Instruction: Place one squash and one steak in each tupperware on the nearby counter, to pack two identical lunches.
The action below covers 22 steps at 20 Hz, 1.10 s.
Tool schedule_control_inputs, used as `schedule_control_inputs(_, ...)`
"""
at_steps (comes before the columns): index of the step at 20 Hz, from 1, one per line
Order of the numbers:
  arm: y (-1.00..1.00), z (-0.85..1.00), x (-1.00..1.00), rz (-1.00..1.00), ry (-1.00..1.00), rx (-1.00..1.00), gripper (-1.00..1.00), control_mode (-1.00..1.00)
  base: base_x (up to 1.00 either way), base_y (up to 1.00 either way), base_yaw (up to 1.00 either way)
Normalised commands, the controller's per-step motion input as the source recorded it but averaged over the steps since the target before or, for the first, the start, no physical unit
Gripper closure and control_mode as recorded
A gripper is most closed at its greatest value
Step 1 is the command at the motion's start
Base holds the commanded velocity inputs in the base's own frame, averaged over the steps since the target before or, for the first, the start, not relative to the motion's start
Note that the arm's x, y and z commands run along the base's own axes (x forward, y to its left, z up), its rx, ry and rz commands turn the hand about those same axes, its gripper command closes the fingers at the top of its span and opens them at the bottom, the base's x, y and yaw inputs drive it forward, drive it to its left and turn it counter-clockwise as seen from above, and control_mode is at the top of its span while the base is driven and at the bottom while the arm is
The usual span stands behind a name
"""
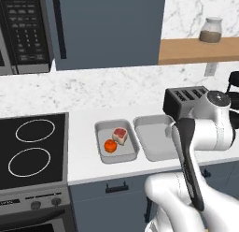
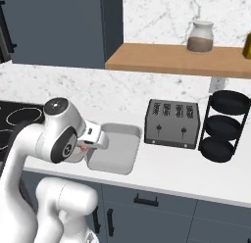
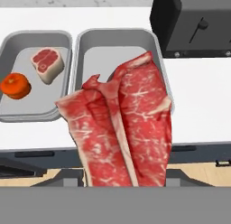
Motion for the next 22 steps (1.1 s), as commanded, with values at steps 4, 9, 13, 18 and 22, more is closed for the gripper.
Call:
schedule_control_inputs(4, -0.08, -0.31, 0.75, 0.0, 0.04, 0.0, 1.0, -1.0, 0.0, 0.0, 0.0)
schedule_control_inputs(9, -0.06, -0.63, 0.97, 0.03, 0.08, -0.04, 1.0, -1.0, 0.0, 0.0, 0.0)
schedule_control_inputs(13, -0.21, -0.6, 1.0, 0.04, 0.1, -0.02, 1.0, -1.0, 0.0, 0.0, 0.0)
schedule_control_inputs(18, -0.32, -0.28, 0.97, 0.02, 0.08, 0.0, 1.0, -1.0, 0.0, 0.0, 0.0)
schedule_control_inputs(22, -0.05, -0.21, 0.81, 0.0, 0.1, 0.0, 1.0, -1.0, 0.0, 0.0, 0.0)
